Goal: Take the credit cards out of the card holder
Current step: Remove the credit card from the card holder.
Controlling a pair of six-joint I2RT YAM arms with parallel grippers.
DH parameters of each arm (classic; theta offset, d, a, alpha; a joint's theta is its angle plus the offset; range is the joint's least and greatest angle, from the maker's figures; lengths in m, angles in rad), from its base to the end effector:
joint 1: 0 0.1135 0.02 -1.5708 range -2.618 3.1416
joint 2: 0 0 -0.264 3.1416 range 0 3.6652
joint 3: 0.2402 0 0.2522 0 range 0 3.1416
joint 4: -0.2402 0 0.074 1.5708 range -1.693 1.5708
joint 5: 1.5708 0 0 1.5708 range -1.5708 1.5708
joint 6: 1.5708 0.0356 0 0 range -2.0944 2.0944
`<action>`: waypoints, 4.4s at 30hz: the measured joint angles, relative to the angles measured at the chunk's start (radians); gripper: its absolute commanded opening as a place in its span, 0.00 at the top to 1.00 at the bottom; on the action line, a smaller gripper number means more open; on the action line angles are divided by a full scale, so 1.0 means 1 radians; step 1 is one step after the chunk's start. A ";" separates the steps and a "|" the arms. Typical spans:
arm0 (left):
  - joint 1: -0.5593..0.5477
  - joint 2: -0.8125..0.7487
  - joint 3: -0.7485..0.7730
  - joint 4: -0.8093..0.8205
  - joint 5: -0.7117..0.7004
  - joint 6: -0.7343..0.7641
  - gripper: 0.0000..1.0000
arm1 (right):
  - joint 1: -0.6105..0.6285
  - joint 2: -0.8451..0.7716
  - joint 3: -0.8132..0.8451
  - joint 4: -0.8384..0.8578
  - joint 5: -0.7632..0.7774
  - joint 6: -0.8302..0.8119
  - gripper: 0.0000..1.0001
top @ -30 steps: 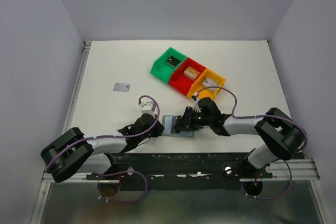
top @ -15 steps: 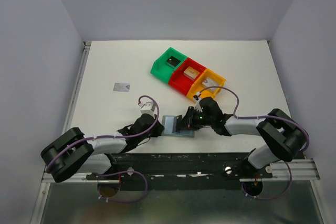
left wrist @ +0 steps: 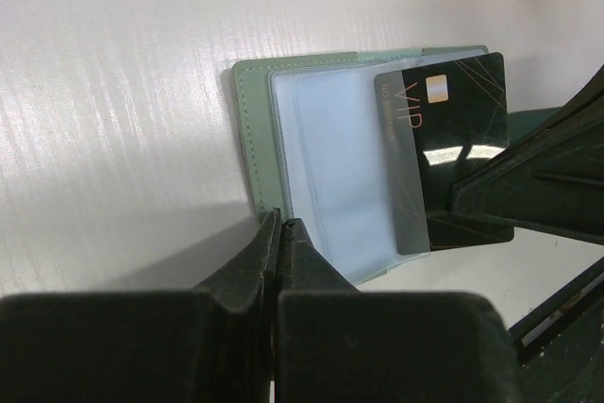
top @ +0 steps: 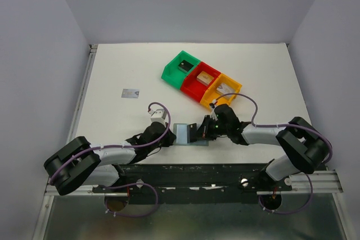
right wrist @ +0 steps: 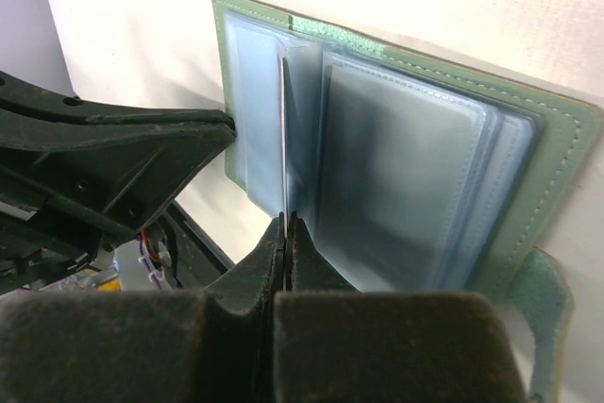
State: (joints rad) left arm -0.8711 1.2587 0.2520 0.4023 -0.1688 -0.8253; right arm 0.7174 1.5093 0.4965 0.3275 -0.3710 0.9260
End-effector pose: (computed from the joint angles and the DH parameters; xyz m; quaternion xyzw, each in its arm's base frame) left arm 0.1401 -0.1571 0.1278 -0.0189 0.8830 -0.2979 0.3622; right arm 0.1930 0.1855 0.1331 0.0139 0.8915 0.4218 0.1647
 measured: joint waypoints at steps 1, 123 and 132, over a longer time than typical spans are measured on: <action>0.000 0.000 0.000 0.000 0.000 0.000 1.00 | -0.002 -0.002 0.000 -0.010 0.003 -0.002 1.00; 0.033 -1.061 -0.132 0.092 0.274 -0.092 1.00 | 0.133 -0.463 0.215 -0.093 -0.131 -0.140 0.68; 0.035 -1.046 -0.139 0.119 0.274 -0.106 0.37 | 0.132 -0.460 0.215 -0.016 -0.175 -0.104 1.00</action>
State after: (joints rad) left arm -0.8356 0.2131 0.1127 0.5217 0.1055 -0.9318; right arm 0.8497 1.0489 0.7113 0.3115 -0.5461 0.8223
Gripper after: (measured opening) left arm 0.207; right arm 0.030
